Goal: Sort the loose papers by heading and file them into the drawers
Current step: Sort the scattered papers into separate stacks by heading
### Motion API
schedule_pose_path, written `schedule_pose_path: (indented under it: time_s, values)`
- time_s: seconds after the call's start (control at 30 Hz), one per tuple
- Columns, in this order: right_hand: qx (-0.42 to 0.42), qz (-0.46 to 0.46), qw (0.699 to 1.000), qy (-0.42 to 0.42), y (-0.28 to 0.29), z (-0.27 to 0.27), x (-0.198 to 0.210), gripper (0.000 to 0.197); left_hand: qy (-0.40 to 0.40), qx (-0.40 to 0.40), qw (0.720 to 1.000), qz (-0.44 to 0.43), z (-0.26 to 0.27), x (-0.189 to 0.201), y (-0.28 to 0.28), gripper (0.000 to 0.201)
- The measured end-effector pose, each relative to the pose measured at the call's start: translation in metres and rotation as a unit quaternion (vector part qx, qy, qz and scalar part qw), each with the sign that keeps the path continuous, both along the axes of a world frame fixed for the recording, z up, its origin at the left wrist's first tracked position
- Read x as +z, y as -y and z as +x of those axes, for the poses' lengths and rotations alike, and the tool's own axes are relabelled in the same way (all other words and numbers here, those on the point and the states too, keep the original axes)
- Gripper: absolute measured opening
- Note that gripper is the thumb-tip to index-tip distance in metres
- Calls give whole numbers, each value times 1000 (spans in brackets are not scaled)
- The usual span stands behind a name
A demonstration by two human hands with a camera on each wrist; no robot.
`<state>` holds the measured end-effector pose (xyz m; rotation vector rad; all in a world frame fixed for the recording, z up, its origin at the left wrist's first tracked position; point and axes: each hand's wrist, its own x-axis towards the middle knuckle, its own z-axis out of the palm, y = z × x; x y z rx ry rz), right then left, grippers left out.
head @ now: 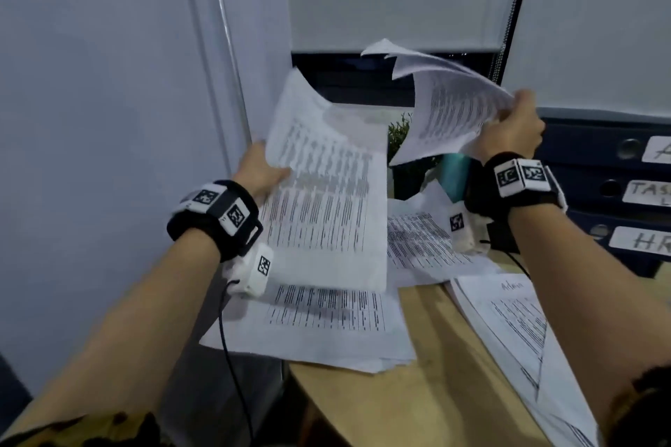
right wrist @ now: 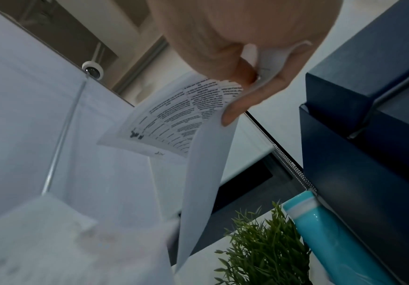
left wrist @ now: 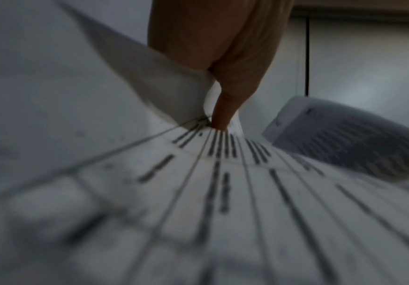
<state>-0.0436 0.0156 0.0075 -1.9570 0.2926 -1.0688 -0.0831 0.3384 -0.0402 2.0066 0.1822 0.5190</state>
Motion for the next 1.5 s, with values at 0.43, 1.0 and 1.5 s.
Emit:
schedule_pose_path:
  time_s: [0.43,1.0,1.5]
  values:
    - [37,63,996,-50,-12,-16,-37,27,-422,-62,840,334,-52,-43,-10,70]
    - [20,108,982,-155,-9,-19,-78,29,-458,-112,842,262,-82,-29,2,40]
    - [29,90,988,-121,4,-23,-87,25,-285,-113,932,192,-85,-35,0,33]
